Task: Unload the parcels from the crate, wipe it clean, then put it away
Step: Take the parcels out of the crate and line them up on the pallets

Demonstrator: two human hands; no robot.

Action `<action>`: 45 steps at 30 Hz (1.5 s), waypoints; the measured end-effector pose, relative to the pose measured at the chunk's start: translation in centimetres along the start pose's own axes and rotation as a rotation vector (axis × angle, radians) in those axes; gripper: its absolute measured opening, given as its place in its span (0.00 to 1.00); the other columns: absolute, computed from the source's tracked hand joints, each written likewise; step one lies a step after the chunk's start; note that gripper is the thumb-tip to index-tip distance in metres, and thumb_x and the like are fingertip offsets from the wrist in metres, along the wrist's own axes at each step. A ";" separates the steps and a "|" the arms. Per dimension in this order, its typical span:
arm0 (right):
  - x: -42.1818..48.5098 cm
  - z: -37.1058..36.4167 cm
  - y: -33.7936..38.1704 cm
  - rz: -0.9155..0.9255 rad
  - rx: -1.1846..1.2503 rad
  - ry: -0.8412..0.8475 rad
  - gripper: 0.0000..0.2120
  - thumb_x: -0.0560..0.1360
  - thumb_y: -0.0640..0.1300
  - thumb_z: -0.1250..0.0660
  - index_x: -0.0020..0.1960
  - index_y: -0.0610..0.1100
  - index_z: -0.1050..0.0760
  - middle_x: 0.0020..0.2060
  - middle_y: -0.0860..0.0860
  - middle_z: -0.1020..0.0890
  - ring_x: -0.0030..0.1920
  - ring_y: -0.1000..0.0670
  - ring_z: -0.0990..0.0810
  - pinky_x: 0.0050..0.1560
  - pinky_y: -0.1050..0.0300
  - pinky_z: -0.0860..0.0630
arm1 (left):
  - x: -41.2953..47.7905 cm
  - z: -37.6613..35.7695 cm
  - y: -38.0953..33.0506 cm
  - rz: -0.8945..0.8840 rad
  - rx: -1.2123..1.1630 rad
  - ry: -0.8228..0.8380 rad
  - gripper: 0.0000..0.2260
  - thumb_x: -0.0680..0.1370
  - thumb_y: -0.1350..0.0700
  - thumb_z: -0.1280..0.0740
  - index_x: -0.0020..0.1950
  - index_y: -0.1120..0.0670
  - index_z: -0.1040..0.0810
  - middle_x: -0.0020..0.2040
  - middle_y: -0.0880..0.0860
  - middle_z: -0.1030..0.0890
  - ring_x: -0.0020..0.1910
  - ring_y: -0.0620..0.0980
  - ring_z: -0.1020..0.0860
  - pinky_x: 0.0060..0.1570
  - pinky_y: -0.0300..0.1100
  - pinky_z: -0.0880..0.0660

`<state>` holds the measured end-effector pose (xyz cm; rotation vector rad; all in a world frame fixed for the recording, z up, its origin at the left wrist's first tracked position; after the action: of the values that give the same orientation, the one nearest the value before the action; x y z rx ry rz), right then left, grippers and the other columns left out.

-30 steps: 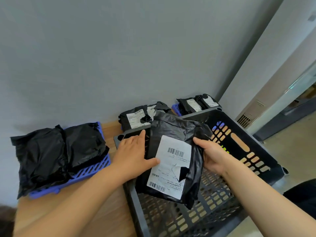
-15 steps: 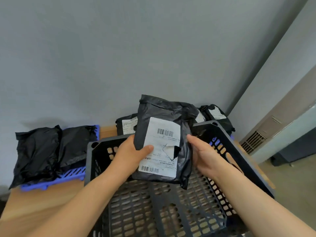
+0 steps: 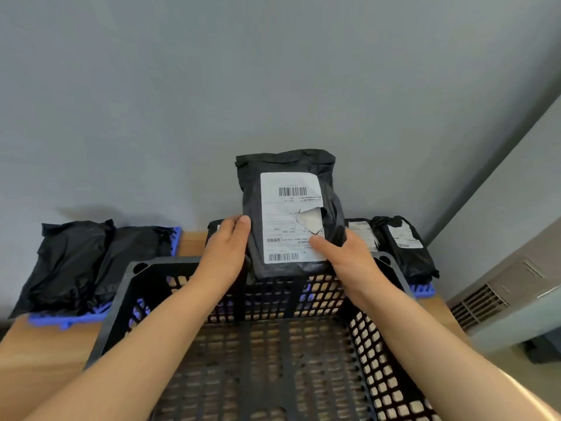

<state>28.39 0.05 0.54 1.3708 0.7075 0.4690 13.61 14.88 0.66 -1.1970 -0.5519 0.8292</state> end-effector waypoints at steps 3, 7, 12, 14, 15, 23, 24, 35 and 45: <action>3.0 2.2 2.2 0.056 -0.042 -0.108 0.11 0.73 0.43 0.29 0.55 0.45 0.23 0.47 0.53 0.15 0.47 0.52 0.17 0.49 0.56 0.21 | 2.9 0.8 0.7 -0.122 0.639 -0.063 0.23 0.81 0.44 0.49 0.72 0.55 0.34 0.67 0.54 0.27 0.69 0.53 0.34 0.64 0.47 0.37; 7.4 3.3 3.0 0.065 -0.151 -0.132 0.14 0.74 0.42 0.31 0.58 0.42 0.26 0.51 0.49 0.18 0.49 0.51 0.18 0.46 0.58 0.22 | 4.6 -0.4 3.4 -0.130 1.157 0.026 0.27 0.80 0.40 0.53 0.73 0.53 0.36 0.73 0.52 0.34 0.76 0.52 0.50 0.73 0.53 0.53; 12.4 2.2 0.6 -0.040 -0.360 -0.084 0.14 0.77 0.39 0.36 0.62 0.40 0.31 0.57 0.43 0.21 0.51 0.47 0.22 0.50 0.54 0.25 | 5.1 -0.7 4.0 -0.113 1.184 0.021 0.27 0.79 0.40 0.54 0.69 0.51 0.29 0.71 0.52 0.31 0.74 0.51 0.43 0.72 0.51 0.47; 14.2 1.0 -1.1 -0.102 -0.415 -0.031 0.14 0.78 0.37 0.37 0.63 0.38 0.31 0.59 0.41 0.22 0.53 0.44 0.22 0.51 0.52 0.25 | 5.3 -0.6 4.1 -0.125 1.190 -0.014 0.27 0.78 0.40 0.55 0.67 0.51 0.27 0.69 0.52 0.29 0.73 0.50 0.41 0.71 0.50 0.45; 15.1 0.3 -1.9 -0.131 -0.451 -0.004 0.15 0.78 0.36 0.38 0.64 0.36 0.30 0.60 0.39 0.22 0.55 0.42 0.22 0.53 0.52 0.25 | 5.3 -0.5 4.1 -0.128 1.197 -0.028 0.27 0.78 0.40 0.55 0.65 0.51 0.26 0.68 0.51 0.28 0.72 0.50 0.40 0.70 0.50 0.43; 19.3 -4.1 -7.7 -0.282 -0.772 0.213 0.15 0.78 0.37 0.39 0.63 0.33 0.30 0.60 0.41 0.23 0.55 0.42 0.23 0.57 0.54 0.26 | 5.7 -0.5 4.4 -0.143 1.196 -0.068 0.33 0.74 0.40 0.61 0.62 0.51 0.23 0.64 0.51 0.25 0.71 0.50 0.39 0.69 0.48 0.44; 19.6 -4.3 -8.3 -0.283 -0.838 0.246 0.15 0.78 0.38 0.38 0.63 0.33 0.30 0.61 0.41 0.23 0.56 0.43 0.23 0.59 0.53 0.26 | 5.7 -0.5 4.3 -0.148 1.193 -0.076 0.35 0.73 0.40 0.64 0.62 0.50 0.23 0.64 0.50 0.25 0.71 0.49 0.39 0.69 0.48 0.44; 20.7 -7.1 -8.0 0.278 -1.765 0.451 0.40 0.74 0.53 0.33 0.76 0.49 0.54 0.72 0.42 0.43 0.65 0.41 0.33 0.58 0.47 0.28 | 5.6 -0.5 4.1 -0.160 1.224 -0.113 0.37 0.71 0.40 0.65 0.60 0.50 0.21 0.61 0.49 0.23 0.69 0.48 0.37 0.67 0.48 0.41; 19.8 -7.9 -11.0 0.163 -1.856 0.752 0.36 0.78 0.53 0.38 0.77 0.57 0.58 0.77 0.46 0.54 0.70 0.40 0.39 0.66 0.47 0.33 | 5.7 -0.5 4.0 -0.158 1.241 -0.115 0.37 0.71 0.41 0.66 0.58 0.50 0.21 0.57 0.49 0.22 0.63 0.49 0.33 0.64 0.48 0.38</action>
<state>35.87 17.39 -14.22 -0.5612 0.4019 1.3199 16.34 19.66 -3.56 0.0309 -0.1286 0.8754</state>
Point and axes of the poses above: each hand's wrist, its own x-axis towards the middle knuckle, its own z-axis out of the back of the hand, y = z × x, the point moved 9 cm from there along x, towards the middle knuckle
